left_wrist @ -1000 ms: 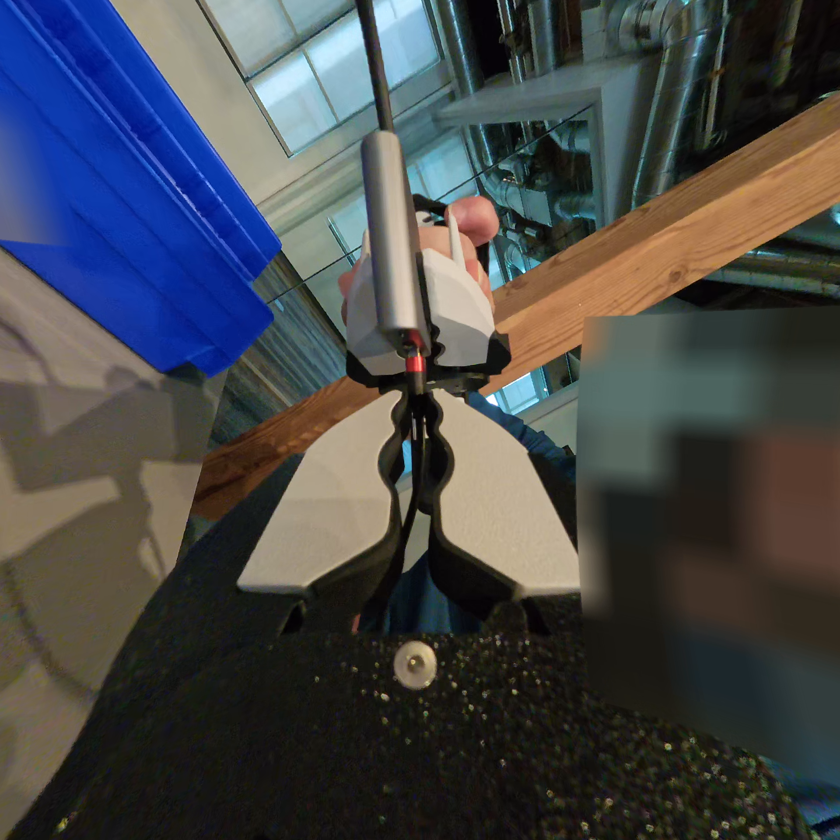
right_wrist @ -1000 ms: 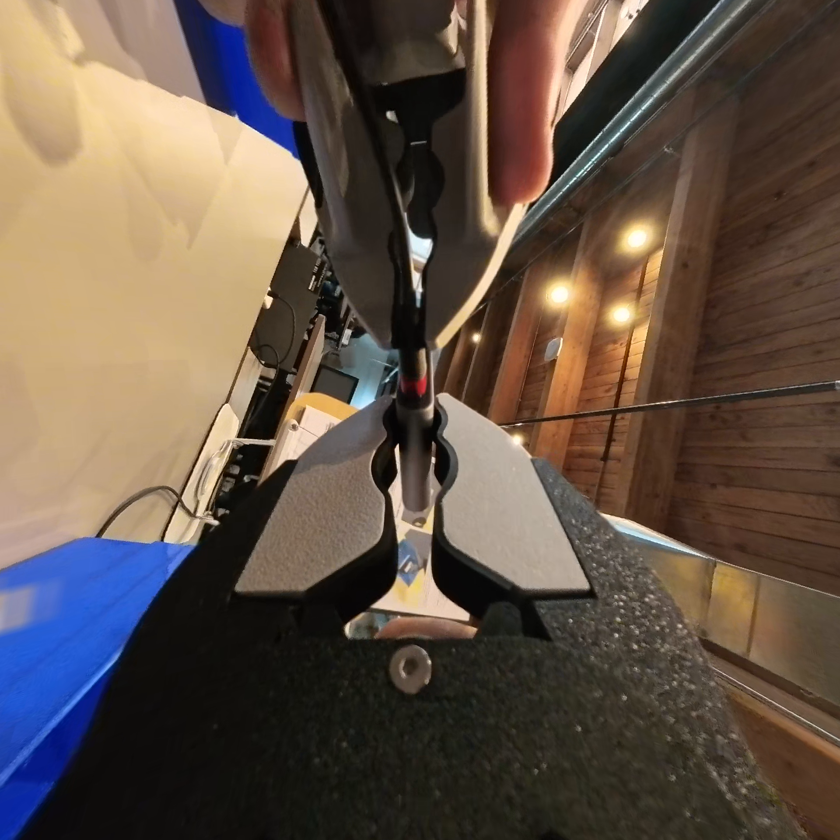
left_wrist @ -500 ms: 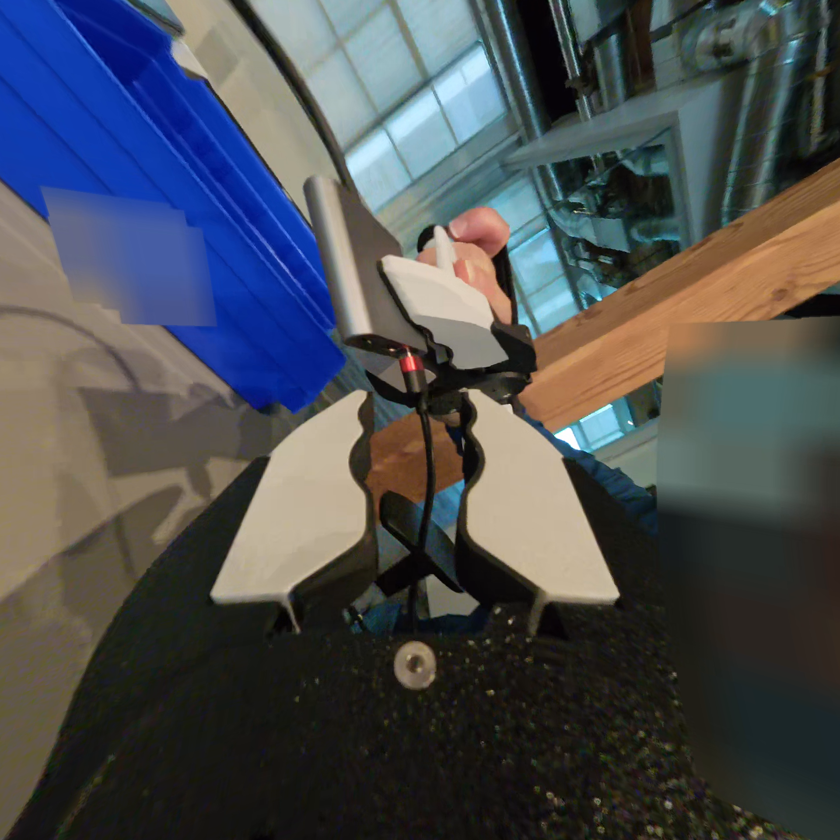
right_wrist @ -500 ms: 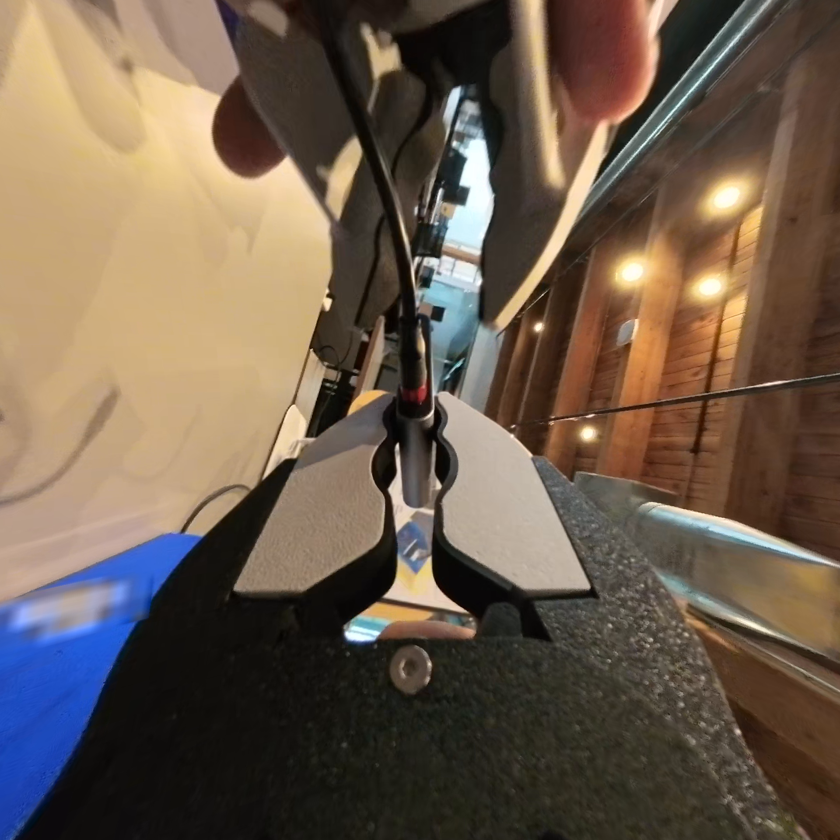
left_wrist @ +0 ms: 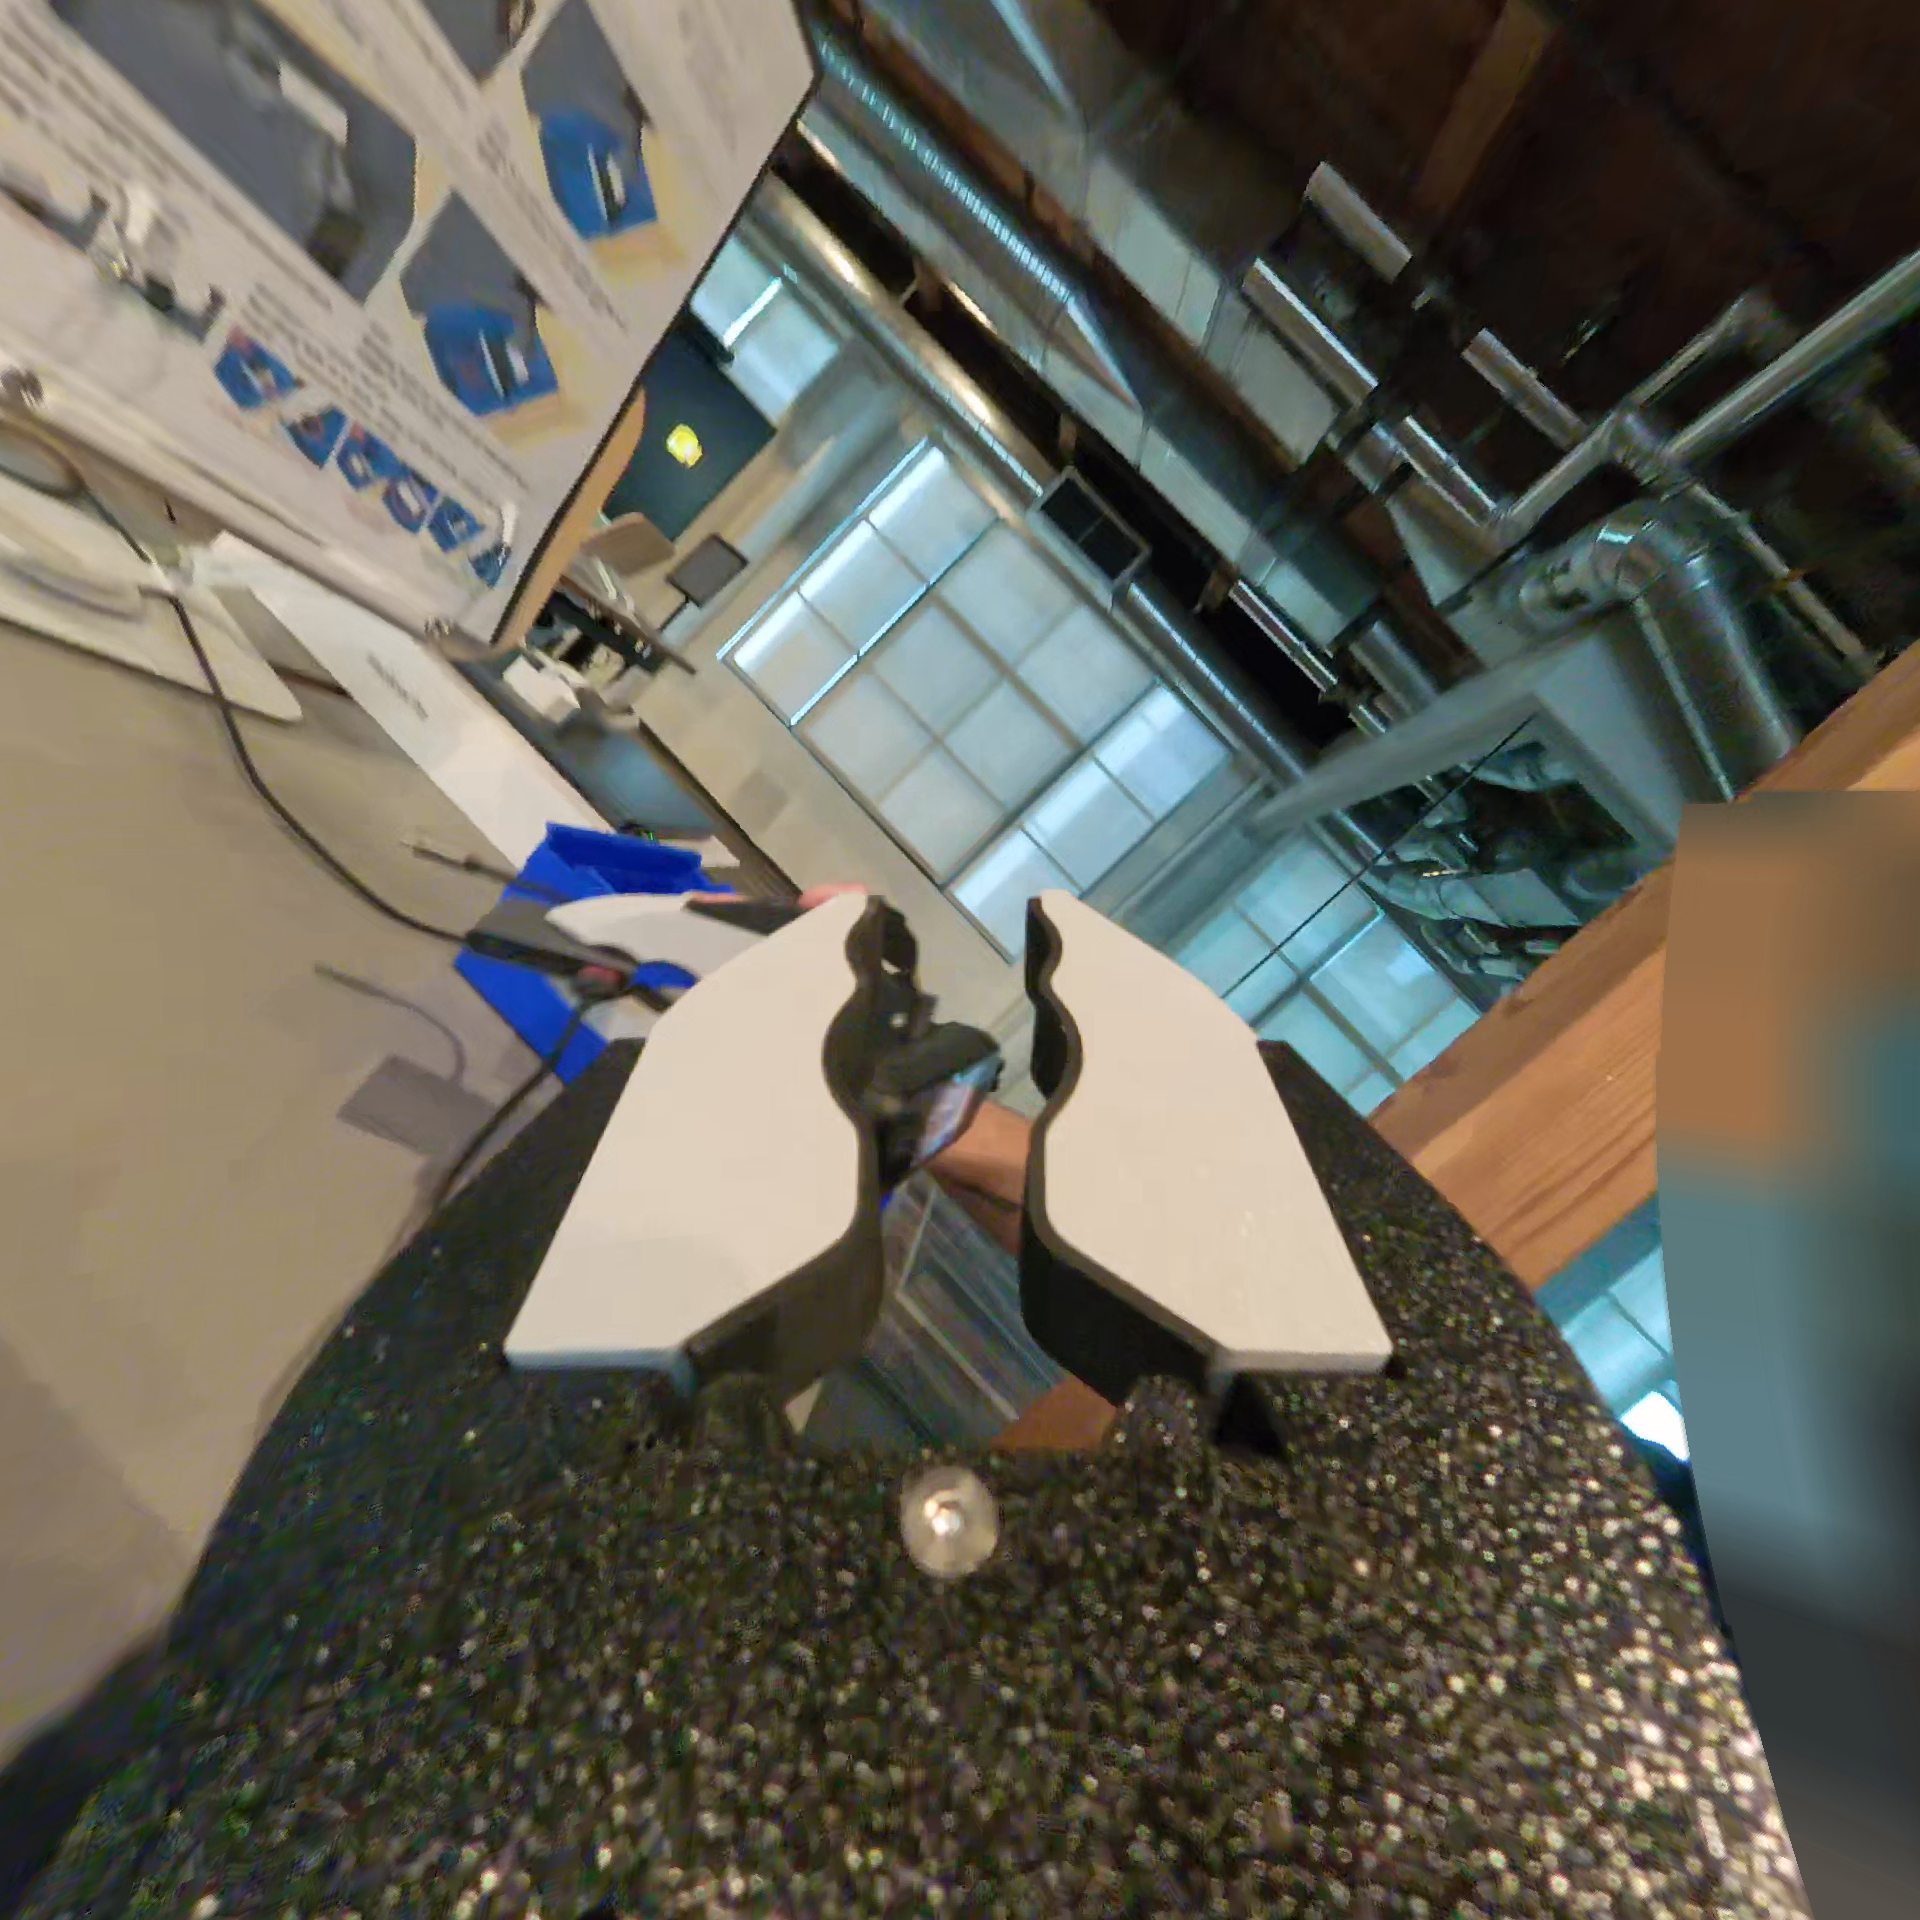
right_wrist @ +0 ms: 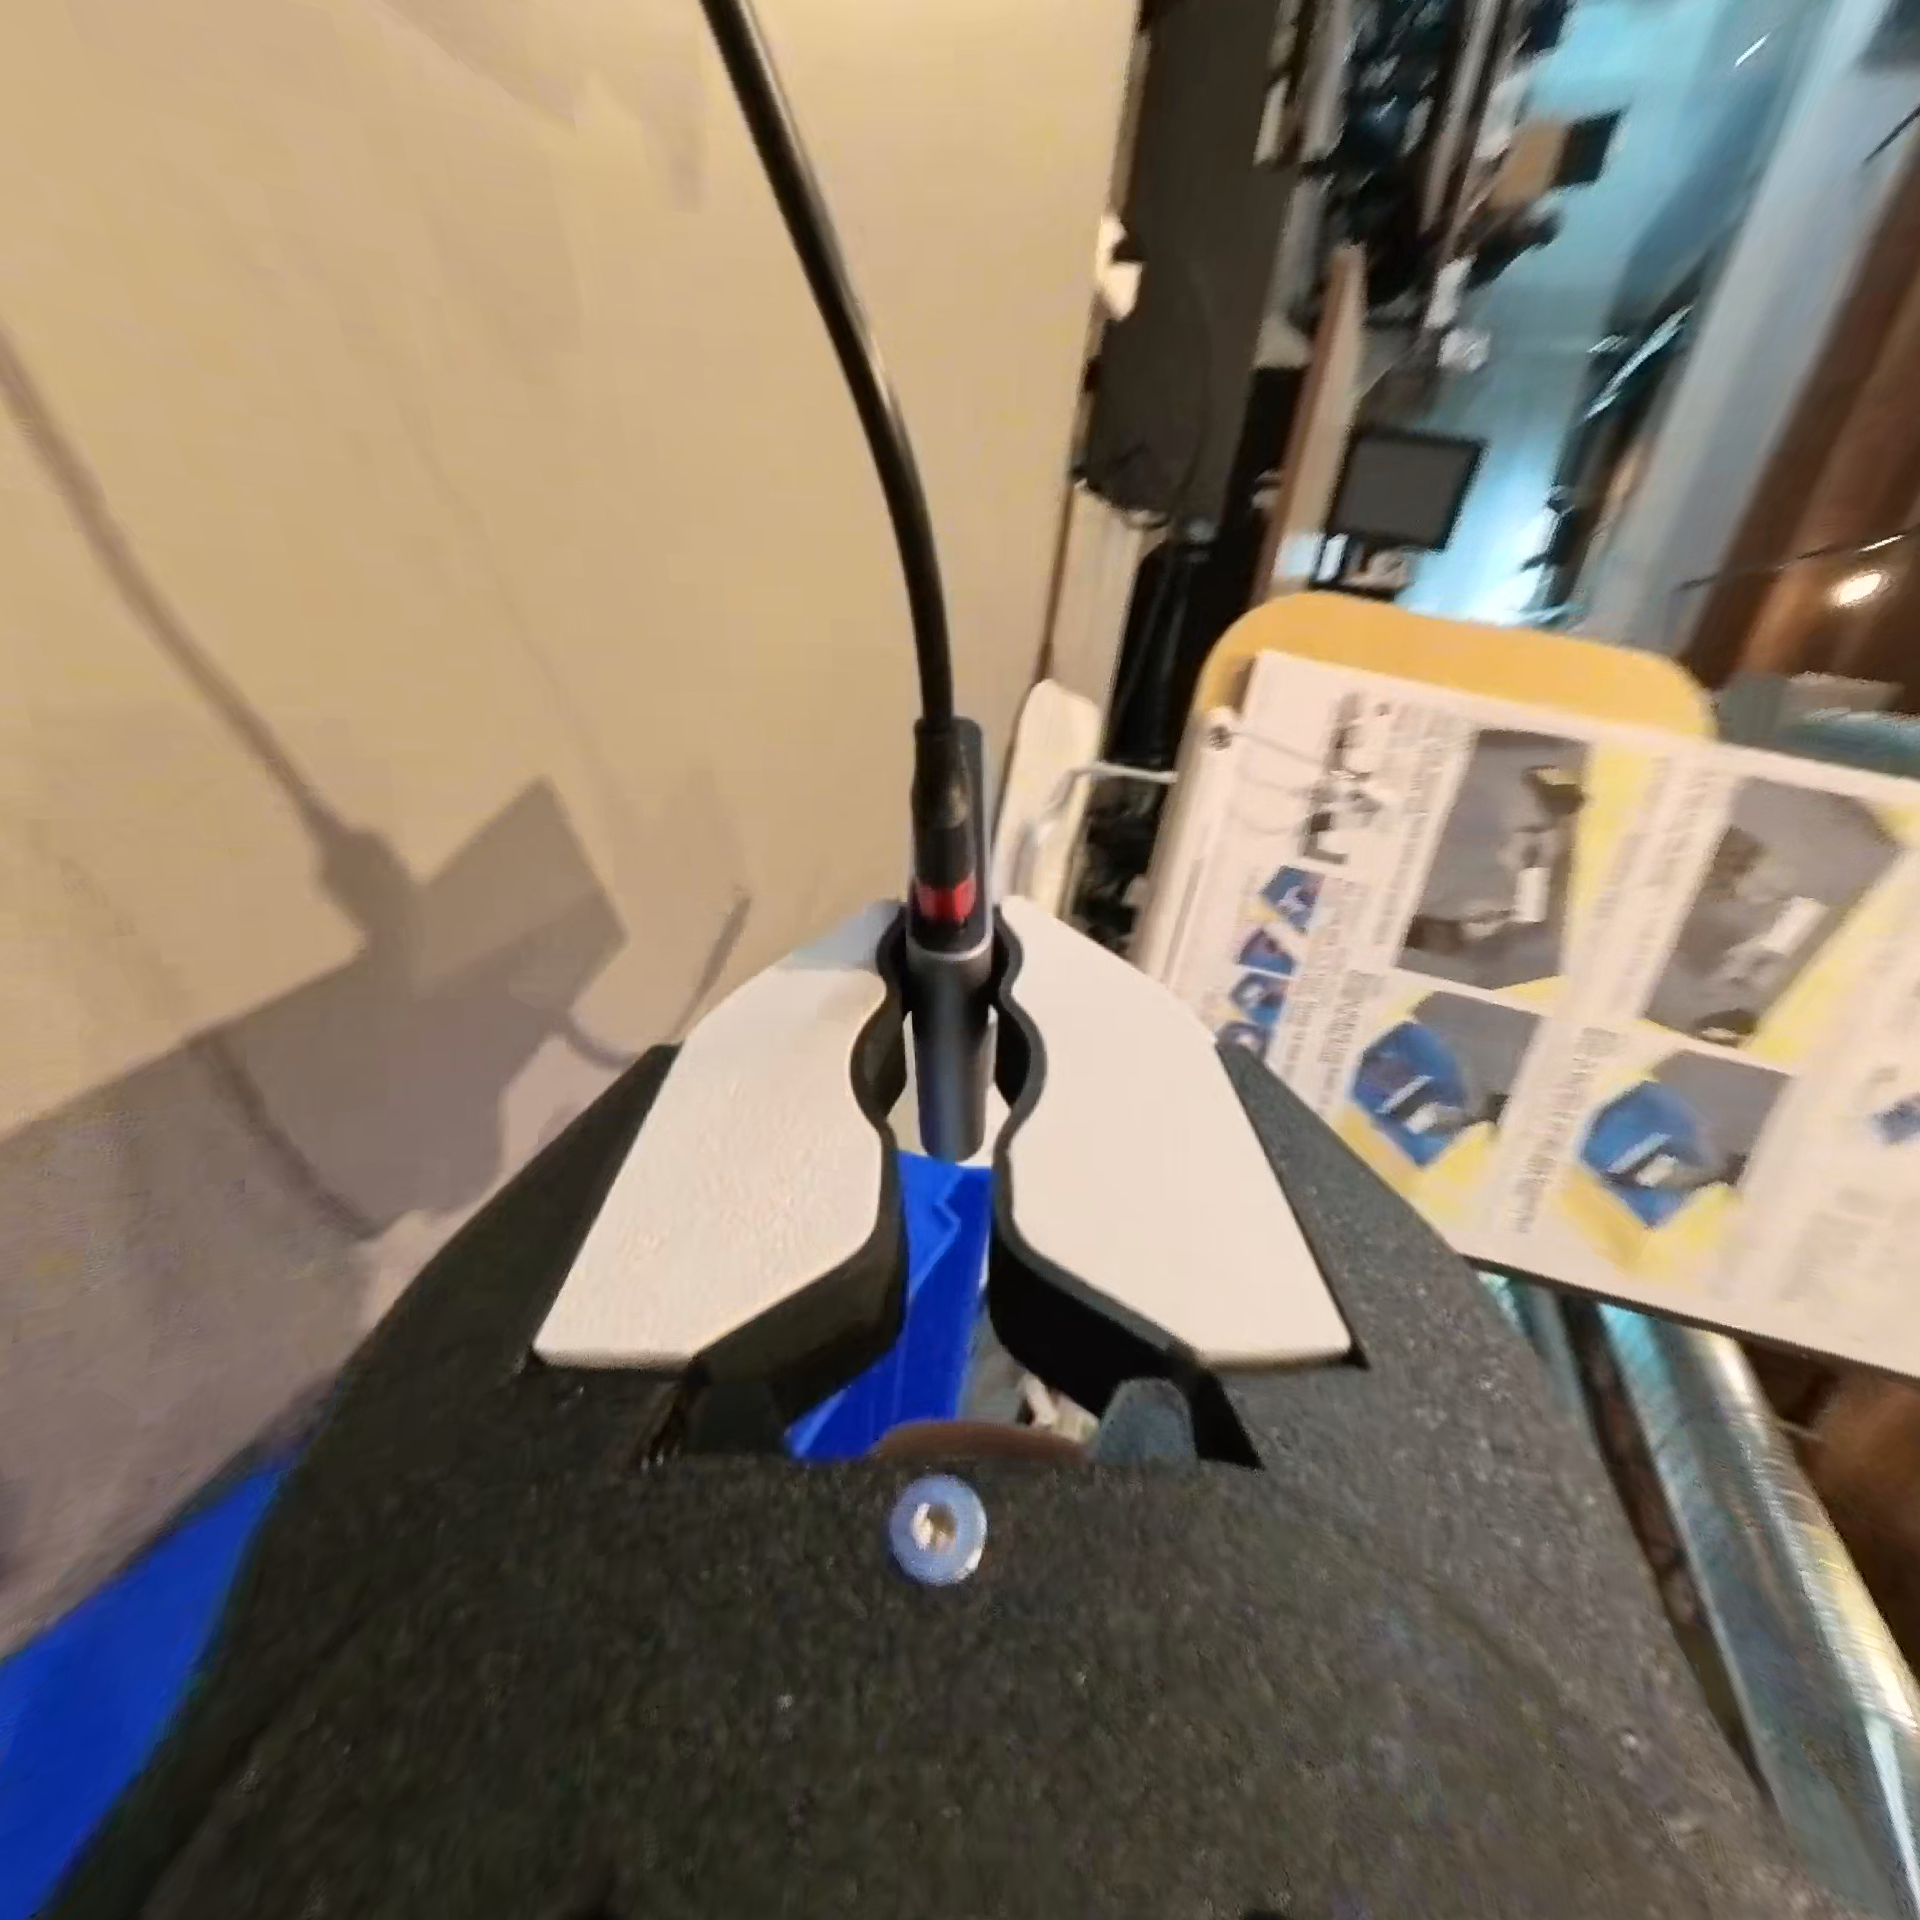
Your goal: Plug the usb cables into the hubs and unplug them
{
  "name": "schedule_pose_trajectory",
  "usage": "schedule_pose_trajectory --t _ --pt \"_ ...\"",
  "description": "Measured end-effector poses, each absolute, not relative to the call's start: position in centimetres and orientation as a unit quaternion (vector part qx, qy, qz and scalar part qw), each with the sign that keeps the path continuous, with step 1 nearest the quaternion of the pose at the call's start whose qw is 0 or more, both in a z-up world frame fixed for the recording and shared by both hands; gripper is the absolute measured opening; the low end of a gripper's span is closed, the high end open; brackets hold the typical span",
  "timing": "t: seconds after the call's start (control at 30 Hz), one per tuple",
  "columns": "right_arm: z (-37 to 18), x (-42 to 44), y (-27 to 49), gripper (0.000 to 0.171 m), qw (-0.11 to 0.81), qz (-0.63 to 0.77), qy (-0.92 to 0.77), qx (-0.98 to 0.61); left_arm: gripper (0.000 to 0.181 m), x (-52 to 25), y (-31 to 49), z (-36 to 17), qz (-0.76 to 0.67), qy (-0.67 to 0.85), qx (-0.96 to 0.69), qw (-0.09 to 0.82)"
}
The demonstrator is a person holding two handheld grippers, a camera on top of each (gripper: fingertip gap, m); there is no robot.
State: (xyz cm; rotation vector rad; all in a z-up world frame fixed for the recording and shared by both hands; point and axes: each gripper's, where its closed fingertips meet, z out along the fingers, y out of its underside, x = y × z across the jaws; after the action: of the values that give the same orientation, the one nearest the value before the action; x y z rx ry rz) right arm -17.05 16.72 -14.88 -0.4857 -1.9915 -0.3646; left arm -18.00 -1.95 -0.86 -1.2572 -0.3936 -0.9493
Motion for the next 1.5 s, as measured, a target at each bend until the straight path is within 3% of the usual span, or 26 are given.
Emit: schedule_pose_trajectory --t 0.3,0.47,0.5,0.57,0.73,0.83,1.03,1.2,1.5 --pt "-21.9 -18.1 15.9 0.011 0.380 -0.172 -0.870 -0.262 0.024 -17.7 -3.1 -1.0 -0.346 -0.155 -0.592 0.711" --pt "-23.4 -17.8 15.6 0.012 0.354 -0.175 -0.884 -0.252 0.024 -17.4 -3.5 -0.5 -0.338 -0.135 -0.597 0.715" --pt "-23.6 -17.7 15.5 0.014 0.348 -0.171 -0.886 -0.256 0.024 -17.4 -3.6 -0.4 -0.336 -0.132 -0.598 0.716" --pt "-24.0 -17.7 15.7 0.039 0.339 -0.162 -0.886 -0.272 0.023 -17.4 -3.8 -0.1 -0.342 -0.128 -0.591 0.719" --pt "-24.7 -16.8 15.6 0.042 0.278 -0.124 -0.900 -0.311 0.021 -17.4 -4.5 0.5 -0.343 -0.120 -0.584 0.726" --pt "-23.7 -16.7 15.1 0.066 0.274 -0.083 -0.901 -0.325 0.021 -17.4 -4.9 0.9 -0.341 -0.115 -0.580 0.731" --pt "-22.2 -14.2 13.8 0.067 0.215 -0.022 -0.918 -0.332 0.019 -17.6 -5.8 1.8 -0.340 -0.107 -0.570 0.741" --pt "-21.0 -10.2 10.9 0.065 0.110 0.059 -0.933 -0.338 0.017 -17.6 -6.6 2.6 -0.335 -0.096 -0.561 0.751" --pt "-21.3 -6.8 9.5 0.070 0.034 0.069 -0.944 -0.321 0.012 -16.1 -6.6 3.1 -0.344 -0.073 -0.563 0.747"
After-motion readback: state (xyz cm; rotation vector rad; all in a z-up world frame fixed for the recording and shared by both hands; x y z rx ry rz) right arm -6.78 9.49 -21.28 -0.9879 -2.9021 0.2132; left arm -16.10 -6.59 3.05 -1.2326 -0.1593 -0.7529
